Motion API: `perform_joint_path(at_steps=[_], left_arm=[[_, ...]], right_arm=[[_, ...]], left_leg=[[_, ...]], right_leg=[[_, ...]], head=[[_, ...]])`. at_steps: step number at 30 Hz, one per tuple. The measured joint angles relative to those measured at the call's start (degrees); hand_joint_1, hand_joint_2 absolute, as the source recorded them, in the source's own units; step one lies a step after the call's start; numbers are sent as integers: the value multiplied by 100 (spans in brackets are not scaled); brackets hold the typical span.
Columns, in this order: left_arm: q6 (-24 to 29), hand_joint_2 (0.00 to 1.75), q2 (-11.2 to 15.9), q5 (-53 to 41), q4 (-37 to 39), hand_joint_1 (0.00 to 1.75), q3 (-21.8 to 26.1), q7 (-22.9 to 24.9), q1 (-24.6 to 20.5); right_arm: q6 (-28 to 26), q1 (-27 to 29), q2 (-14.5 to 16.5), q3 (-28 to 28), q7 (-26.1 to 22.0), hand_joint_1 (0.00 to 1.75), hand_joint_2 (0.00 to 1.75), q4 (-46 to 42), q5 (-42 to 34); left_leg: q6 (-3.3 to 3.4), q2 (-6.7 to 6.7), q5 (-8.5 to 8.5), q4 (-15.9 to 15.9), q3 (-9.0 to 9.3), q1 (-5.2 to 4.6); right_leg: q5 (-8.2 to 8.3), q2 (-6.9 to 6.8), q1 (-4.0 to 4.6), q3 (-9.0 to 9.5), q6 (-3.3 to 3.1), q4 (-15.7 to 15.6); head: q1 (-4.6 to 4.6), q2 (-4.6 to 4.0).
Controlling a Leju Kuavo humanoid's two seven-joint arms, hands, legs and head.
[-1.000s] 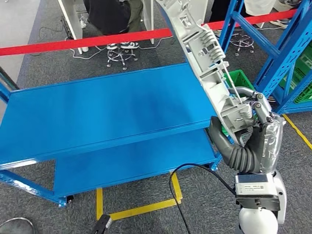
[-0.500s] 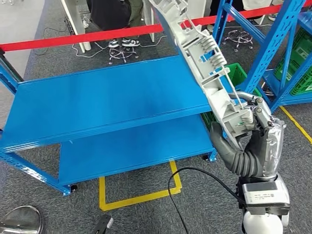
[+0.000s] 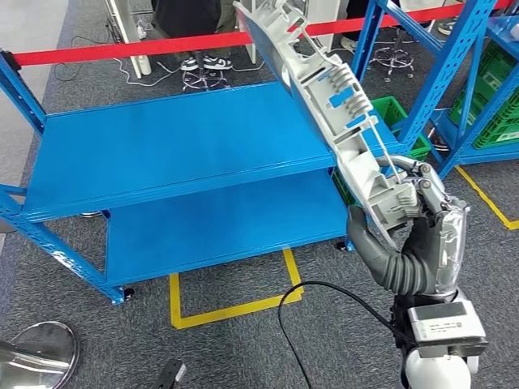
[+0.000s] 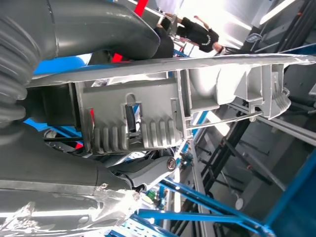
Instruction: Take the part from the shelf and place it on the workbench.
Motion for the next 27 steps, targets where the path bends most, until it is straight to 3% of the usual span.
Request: perform_joint_path(at_steps=[3,4,5,6,7,8,10,11,12,14,15,17,18,19,21,25,26,27], left_arm=[[-2,175,0,0,0,0,1,-6,-3],[-2,175,1,0,0,0,1,-9,-2],[-2,175,2,1,0,0,1,-11,0],[-2,175,3,1,0,0,1,-15,1],[-2,175,2,2,0,0,1,-19,0],[-2,175,1,2,1,0,1,-22,-1],[-5,175,-3,2,2,0,1,-27,-3],[-14,175,-4,2,2,0,1,-29,-3],[-25,175,-5,1,2,0,1,-30,-3],[-47,175,-5,0,2,0,1,-31,4],[-53,175,-4,0,2,0,1,-31,9],[-58,175,2,1,2,0,1,-31,9],[-59,175,6,2,2,0,1,-34,2],[-59,175,10,7,2,0,1,-42,-4],[-59,175,15,16,2,0,1,-62,-10],[-59,175,19,21,2,0,1,-78,-8],[-60,175,22,26,2,0,1,-87,-5],[-63,175,22,32,3,0,1,-101,1]], right_arm=[[0,10,-5,-4,1,175,175,-10,-13],[4,18,-7,-5,4,175,175,-10,-27],[10,29,-9,-8,8,175,175,-10,-44],[16,42,-11,-11,13,175,175,-10,-58],[22,51,-13,-16,16,175,175,-10,-65],[28,57,-15,-21,19,175,175,-11,-68],[25,60,-16,-27,13,175,175,-26,0],[1,60,-17,-28,-1,175,175,-38,103],[-35,61,-18,-27,-16,175,175,-50,233],[-114,60,-21,-28,-39,175,175,-63,442],[-139,59,-22,-28,-41,175,175,-67,481],[-160,58,-23,-30,-36,175,175,-81,503],[-162,63,-23,-31,-31,175,175,-87,504],[-161,73,-26,-33,-24,175,175,-91,495],[-156,93,-31,-37,-15,175,175,-91,467],[-151,104,-37,-39,-14,175,175,-91,442],[-149,109,-41,-42,-14,175,175,-92,424],[-147,112,-47,-45,-16,175,175,-104,400]], left_leg=[[90,24,212,3,-238,-22],[99,28,282,6,-324,-37],[105,32,353,9,-412,-56],[107,35,422,11,-498,-76],[107,36,488,12,-578,-96],[103,35,550,16,-645,-111],[78,29,658,25,-736,-137],[55,28,714,23,-764,-134],[25,28,770,17,-790,-127],[-46,25,817,14,-859,-107],[-88,21,703,77,-910,-101],[-176,17,168,561,-1080,-76],[-213,18,-119,947,-1180,-59],[-242,19,-297,1345,-1269,-41],[-271,19,-320,1801,-1337,-21],[-282,19,-163,1859,-1286,-10],[-289,10,-35,1705,-1155,-1],[-276,-94,26,1227,-816,22]], right_leg=[[-861,-1,2,-233,40,966],[-1013,-1,5,-273,40,1323],[-1018,-1,8,-246,29,1549],[-906,-1,13,-133,6,1592],[-742,-1,23,78,-27,1423],[-631,-1,40,378,-72,1074],[-700,-2,76,1011,-140,196],[-781,-2,96,1192,-156,-112],[-824,-2,114,1260,-171,-278],[-730,-10,119,1166,-229,-332],[-663,-17,109,1108,-273,-339],[-522,-25,86,961,-330,-350],[-461,-15,83,877,-339,-349],[-403,-2,80,795,-331,-347],[-322,25,73,682,-306,-341],[-278,39,66,626,-287,-335],[-250,62,56,588,-271,-328],[-190,118,47,507,-232,-298]], head=[[37,0],[44,0],[46,0],[47,0],[46,0],[45,0],[39,0],[38,0],[37,0],[48,0],[38,0],[14,0],[-4,0],[-6,0],[-4,0],[-3,0],[-3,0],[-6,0]])
